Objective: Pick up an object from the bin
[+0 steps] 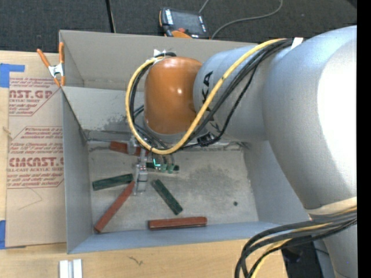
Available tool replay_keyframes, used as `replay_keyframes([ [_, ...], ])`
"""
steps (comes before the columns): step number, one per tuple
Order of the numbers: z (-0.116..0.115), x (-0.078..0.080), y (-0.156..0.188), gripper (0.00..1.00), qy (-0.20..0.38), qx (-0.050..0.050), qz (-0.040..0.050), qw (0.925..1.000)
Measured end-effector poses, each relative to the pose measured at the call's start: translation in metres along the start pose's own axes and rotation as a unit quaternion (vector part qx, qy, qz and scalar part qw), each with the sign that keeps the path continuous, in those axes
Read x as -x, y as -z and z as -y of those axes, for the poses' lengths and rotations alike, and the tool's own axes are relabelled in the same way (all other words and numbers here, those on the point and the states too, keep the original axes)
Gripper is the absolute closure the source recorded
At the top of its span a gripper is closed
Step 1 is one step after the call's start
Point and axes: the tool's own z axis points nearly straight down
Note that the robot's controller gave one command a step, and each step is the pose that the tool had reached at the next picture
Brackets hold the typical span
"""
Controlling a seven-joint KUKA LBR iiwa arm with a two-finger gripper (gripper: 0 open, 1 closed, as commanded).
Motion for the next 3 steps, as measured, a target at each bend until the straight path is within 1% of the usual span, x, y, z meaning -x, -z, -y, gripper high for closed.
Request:
replay_keyframes([
  [1, -0.05, -0.052, -0.065, 0.0, 0.201, 0.001, 0.0024, 0.9796],
  [2, -0.055, -0.043, -0.028, 0.0, 0.359, 0.0, 0.0052, 0.9331],
  [3, -0.045, -0.064, -0.065, 0.0, 0.445, -0.001, 0.0016, 0.8957],
])
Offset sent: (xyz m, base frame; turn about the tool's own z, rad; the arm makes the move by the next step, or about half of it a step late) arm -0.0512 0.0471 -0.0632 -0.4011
